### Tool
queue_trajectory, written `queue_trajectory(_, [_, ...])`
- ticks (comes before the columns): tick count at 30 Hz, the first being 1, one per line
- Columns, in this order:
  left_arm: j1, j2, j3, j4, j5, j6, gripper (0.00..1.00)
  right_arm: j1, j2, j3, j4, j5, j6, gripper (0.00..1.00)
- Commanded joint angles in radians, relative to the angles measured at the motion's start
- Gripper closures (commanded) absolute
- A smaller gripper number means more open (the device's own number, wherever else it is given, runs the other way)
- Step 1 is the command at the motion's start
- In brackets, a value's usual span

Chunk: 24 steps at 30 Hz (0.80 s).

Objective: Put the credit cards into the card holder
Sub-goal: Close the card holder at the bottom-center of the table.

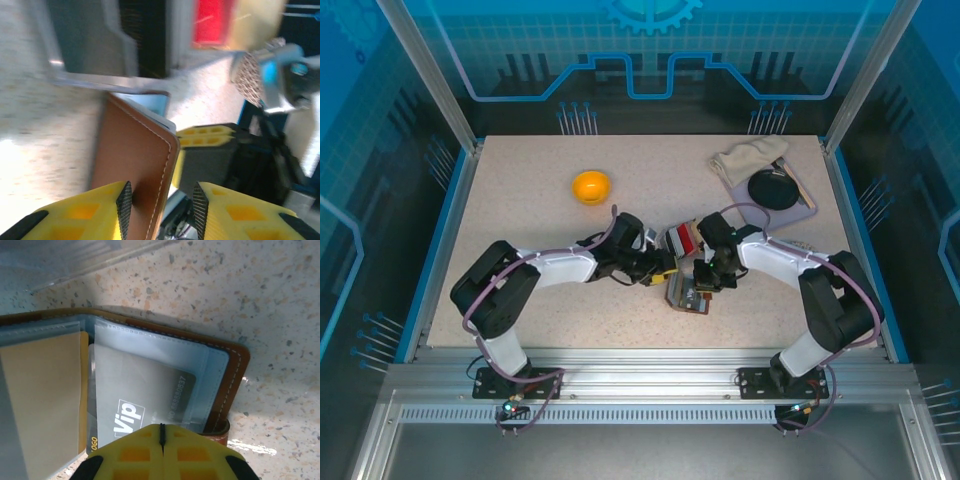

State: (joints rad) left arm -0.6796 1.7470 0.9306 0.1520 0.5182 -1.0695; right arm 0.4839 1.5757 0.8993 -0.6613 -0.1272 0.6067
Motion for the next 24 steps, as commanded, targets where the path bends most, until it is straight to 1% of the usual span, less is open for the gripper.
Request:
queue_trajectory(1, [-0.04,0.01,0.074,-0.054,0.022,0.044,0.59,0.007,-0.059,-0.014,-0.034,0.058,0.029,0.95])
queue_trajectory(5, [-0.06,0.019,0.095,-0.107,-0.03,0.064,0.59,-0.006,-0.125,-0.05,-0.106,0.139,0.058,0.95])
queue_trajectory(7, [-0.064,0.035,0.104,-0.106,-0.022,0.065,0.59,-0.017,-0.148,-0.061,-0.137,0.169,0.071,0.95])
queue_trajectory(10, [-0.084,0.064,0.136,-0.114,-0.01,0.082,0.59,-0.039,-0.162,-0.089,-0.158,0.18,0.095,0.95])
queue_trajectory(13, [-0.112,0.105,0.18,-0.121,0.009,0.086,0.59,-0.055,-0.174,-0.121,-0.143,0.176,0.106,0.94])
queue_trajectory(18, [-0.149,0.144,0.237,-0.112,0.01,0.082,0.58,-0.099,-0.183,-0.165,-0.085,0.122,0.117,0.94])
queue_trajectory(21, [-0.159,0.185,0.276,-0.122,0.033,0.077,0.57,-0.106,-0.166,-0.168,-0.076,0.127,0.12,0.95])
queue_trajectory(24, [-0.172,0.245,0.301,-0.106,0.062,0.028,0.56,-0.117,-0.15,-0.179,-0.038,0.1,0.119,0.95])
